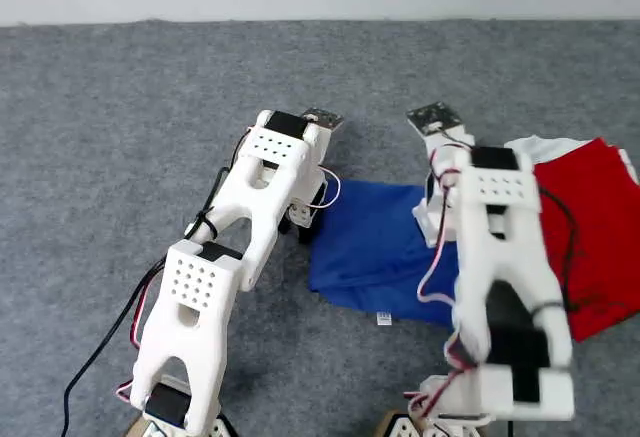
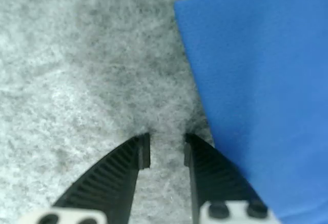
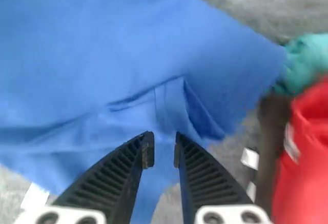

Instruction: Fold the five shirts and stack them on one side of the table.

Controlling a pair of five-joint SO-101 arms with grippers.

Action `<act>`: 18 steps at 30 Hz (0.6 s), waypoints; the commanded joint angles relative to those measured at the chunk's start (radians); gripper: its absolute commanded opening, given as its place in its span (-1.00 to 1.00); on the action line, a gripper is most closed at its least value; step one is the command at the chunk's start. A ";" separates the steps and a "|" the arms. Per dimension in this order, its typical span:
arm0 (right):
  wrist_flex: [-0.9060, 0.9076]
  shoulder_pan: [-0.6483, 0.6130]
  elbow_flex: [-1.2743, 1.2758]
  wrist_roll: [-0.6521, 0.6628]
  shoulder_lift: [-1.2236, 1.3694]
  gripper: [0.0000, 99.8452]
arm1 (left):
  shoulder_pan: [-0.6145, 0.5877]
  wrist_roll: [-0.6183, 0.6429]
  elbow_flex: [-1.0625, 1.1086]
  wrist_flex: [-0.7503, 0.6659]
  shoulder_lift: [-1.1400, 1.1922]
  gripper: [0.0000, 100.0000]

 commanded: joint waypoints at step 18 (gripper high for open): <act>0.254 -0.102 -0.672 -0.077 0.503 -0.83 | -0.041 0.006 0.005 -0.026 0.035 -0.80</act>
